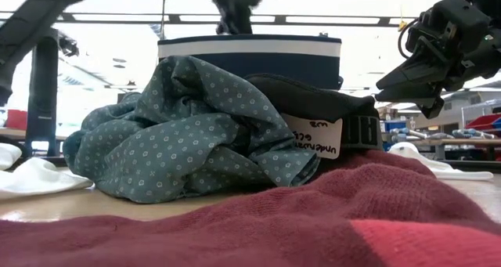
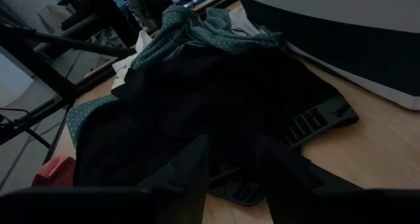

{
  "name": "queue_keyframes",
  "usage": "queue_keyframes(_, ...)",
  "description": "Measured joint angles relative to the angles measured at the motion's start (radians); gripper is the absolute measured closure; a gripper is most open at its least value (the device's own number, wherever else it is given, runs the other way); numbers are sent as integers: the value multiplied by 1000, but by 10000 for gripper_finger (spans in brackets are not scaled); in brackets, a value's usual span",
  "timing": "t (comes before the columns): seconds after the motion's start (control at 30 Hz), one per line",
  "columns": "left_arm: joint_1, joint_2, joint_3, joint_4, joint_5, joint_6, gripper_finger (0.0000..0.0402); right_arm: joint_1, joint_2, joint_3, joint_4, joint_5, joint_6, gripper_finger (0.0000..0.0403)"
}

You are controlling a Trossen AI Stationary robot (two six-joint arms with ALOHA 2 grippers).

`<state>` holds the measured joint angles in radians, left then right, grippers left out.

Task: Sort clothes
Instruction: Put the blue shirt into the blue laundry bin, then put the black boxer into the blue laundry bin

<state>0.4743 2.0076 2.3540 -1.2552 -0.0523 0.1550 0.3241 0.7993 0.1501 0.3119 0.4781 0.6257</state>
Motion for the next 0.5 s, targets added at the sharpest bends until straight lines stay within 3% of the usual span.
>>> queue_keyframes(0.27,-57,-245,-2,-87,42,-45,306,0,0,0,0,0,0,275)
queue_keyframes(0.5,-199,-379,-3,-136,37,-108,311,2,0,0,0,-27,24,275)
